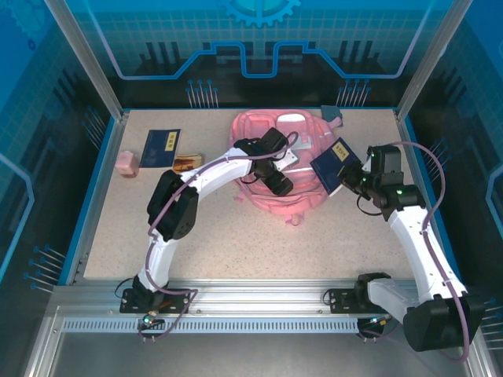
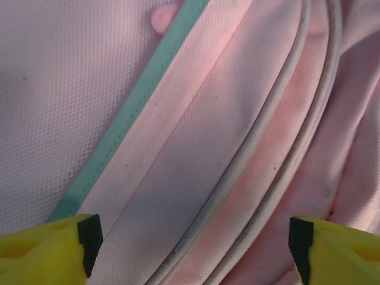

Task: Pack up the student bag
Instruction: Pass the book, then open the student bag at the top-center of the table.

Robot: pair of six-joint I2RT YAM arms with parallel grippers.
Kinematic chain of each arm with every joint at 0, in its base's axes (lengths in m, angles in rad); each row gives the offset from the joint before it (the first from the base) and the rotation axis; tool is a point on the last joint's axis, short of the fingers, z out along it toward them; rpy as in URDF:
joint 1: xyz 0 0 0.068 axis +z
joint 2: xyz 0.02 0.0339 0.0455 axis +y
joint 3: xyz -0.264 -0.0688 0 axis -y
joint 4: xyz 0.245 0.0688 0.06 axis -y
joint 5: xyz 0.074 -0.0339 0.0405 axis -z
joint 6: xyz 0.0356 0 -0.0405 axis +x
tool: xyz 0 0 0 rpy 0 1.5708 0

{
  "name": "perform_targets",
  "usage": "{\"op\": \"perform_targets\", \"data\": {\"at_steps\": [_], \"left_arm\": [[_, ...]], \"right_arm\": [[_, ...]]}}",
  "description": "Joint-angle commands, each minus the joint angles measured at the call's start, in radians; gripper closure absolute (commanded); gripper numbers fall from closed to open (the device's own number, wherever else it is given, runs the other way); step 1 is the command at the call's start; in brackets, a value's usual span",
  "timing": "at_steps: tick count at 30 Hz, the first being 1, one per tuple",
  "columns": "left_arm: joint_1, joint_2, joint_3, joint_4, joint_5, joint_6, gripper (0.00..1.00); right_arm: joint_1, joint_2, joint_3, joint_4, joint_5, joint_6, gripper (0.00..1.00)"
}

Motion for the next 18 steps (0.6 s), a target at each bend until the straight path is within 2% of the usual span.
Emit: {"op": "perform_targets", "data": {"at_steps": [1,7,12,18], "left_arm": [[0.002,0.038,0.055,-0.088,-0.03,0.095,0.16],[0.0,0.09,0.104,-0.111,-0.045,0.148,0.19],[0.001,0.135,0.156,-0.122,-0.117,0.174,0.28],[0.001,0.154,0.165,-0.131,-0.143,0.224,0.26]], "right_arm": [[-0.016,-0.031,-0.01,0.023,-0.037,-0.007,0.91],[-0.015,-0.029,-0.022,0.031,-0.059,0.005,0.91],[-0.016,-0.038,-0.019,0.024,-0.063,0.01,0.92],[-0.015,-0.052,-0.013,0.006,-0.052,0.007,0.91]]}}
